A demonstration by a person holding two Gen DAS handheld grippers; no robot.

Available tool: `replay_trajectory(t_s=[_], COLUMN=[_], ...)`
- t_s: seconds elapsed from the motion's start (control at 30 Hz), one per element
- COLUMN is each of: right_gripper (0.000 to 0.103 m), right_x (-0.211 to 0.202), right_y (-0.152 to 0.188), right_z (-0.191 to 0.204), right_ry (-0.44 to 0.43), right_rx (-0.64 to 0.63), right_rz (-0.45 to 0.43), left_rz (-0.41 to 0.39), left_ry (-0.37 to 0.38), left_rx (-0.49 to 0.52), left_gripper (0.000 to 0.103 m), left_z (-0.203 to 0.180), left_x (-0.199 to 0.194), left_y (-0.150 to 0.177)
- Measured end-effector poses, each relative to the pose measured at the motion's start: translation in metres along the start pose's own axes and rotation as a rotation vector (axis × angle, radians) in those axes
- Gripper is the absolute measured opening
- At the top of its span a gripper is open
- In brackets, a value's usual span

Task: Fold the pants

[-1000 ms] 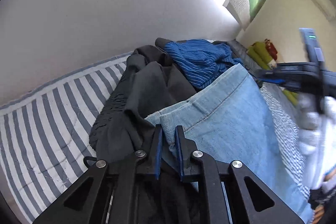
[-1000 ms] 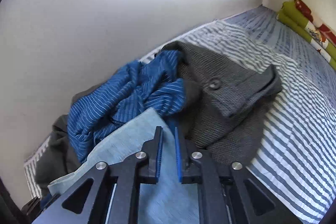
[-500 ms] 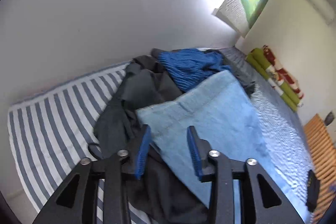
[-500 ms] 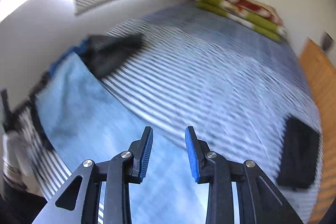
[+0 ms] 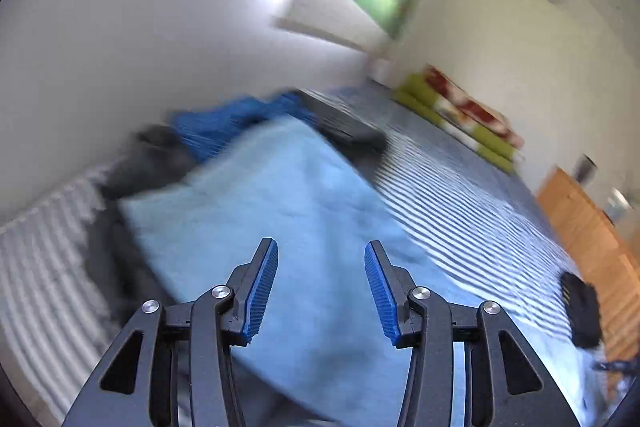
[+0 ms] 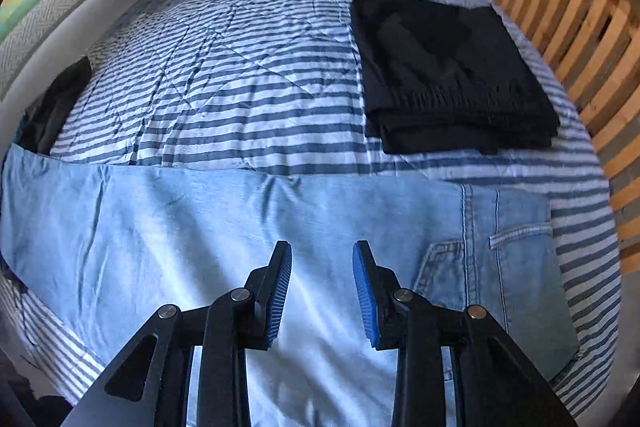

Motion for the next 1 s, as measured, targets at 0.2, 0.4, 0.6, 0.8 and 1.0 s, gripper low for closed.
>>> replay_trajectory(t_s=[0.2,0.4,0.6,0.8,1.0], right_gripper=[0.026,0.038,0.037,0.03,0.026], right_x=[0.053,0.058,0.023,0.062,0.033], right_y=[0.005,-0.013,0.011,0.023,0.025], right_z=[-0.023,-0.066,0.013,-0.008,0.017], right_ry=[0.079,0.236,-0.017,0.15,0.139], right_rx=[-0.024,0.038,-0.073,-0.085,-0.112], right_rz=[0.05,0.012,-0.019,0.019,0.002], left_rz=[0.216,0.309,0.306,0.307,0.212], left_ry=[0.041,-0.048,-0.075,-0.064,0.005], left_rx=[0.078,0.081,0.129,0.157,0.039], left_gripper=[0.049,0.048,0.048,0.048,0.049], left_z=[-0.036,-0.014,-0.022,-0.022,-0.007], left_x=[0.053,0.085,0.093,0.103,0.067], left_y=[0.059,0.085,0.088,0.086,0.055])
Point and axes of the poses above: each gripper's, at about its wrist camera, not at the fingertips, and x roughly the way its jaws point, z to its left, y to its underside, the point moved 10 cm from there along x, roughly the way its jaws point, and after that the axes turned 5 degrees about -x, right-handed, at the moved point
